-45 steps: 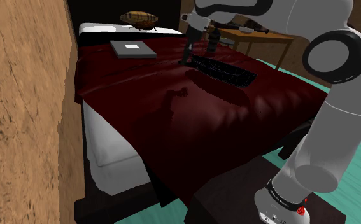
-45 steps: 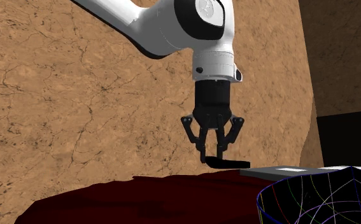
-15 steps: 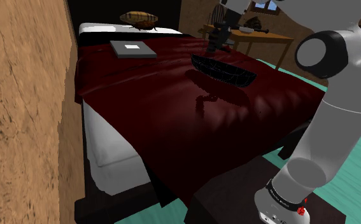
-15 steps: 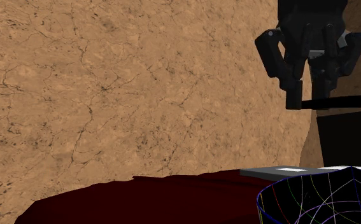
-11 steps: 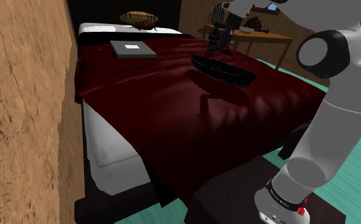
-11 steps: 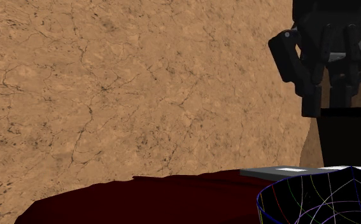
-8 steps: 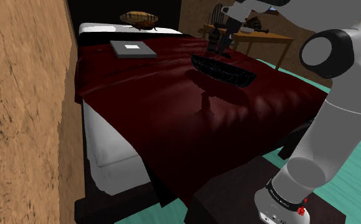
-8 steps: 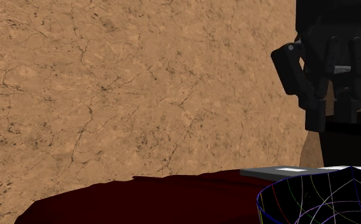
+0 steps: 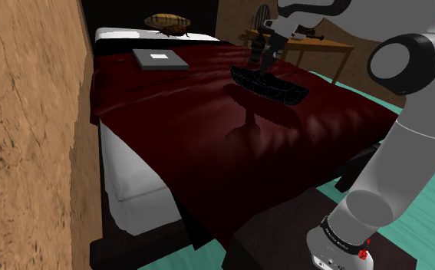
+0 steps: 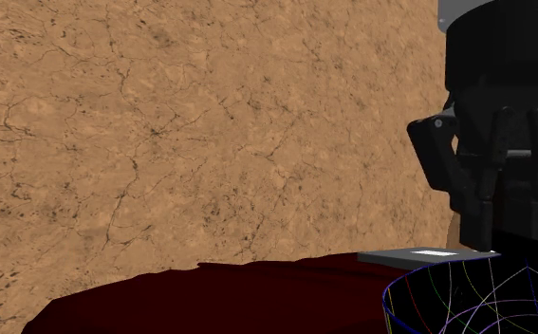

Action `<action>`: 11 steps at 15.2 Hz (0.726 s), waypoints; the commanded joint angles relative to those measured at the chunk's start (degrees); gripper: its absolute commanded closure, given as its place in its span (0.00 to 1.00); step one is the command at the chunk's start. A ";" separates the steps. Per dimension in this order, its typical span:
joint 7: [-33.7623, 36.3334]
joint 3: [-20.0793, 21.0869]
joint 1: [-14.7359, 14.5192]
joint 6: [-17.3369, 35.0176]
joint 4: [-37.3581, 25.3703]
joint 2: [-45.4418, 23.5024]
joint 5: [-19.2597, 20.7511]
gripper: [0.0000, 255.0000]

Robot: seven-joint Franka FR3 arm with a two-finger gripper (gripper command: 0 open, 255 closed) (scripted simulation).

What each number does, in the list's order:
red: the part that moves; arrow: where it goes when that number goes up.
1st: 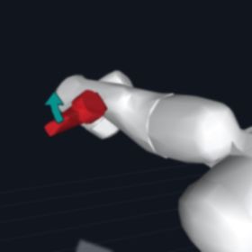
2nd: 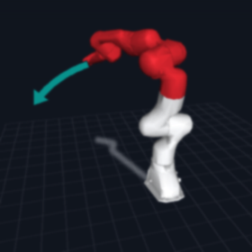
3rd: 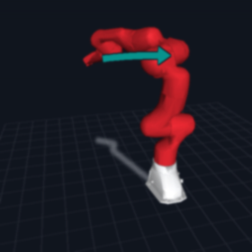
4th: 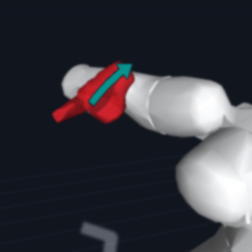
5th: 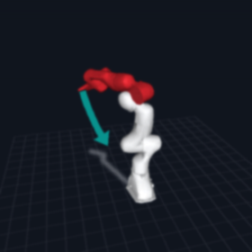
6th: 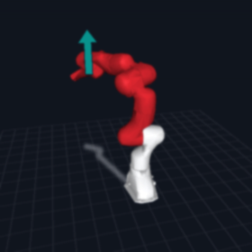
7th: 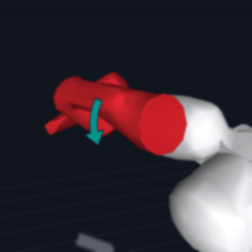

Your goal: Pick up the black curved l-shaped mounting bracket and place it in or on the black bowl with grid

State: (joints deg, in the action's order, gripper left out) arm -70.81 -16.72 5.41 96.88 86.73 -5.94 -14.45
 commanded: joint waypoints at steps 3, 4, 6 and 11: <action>-0.11 0.02 -0.03 0.62 0.61 0.01 -0.01 1.00; -0.11 0.02 -0.03 0.62 0.61 0.01 -0.01 1.00; -0.11 0.02 -0.03 0.62 0.61 0.01 -0.01 1.00; -0.11 0.02 -0.03 0.62 0.61 0.01 -0.01 0.00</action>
State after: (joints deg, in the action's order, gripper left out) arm -70.92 -16.70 5.39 97.50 87.34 -5.93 -14.46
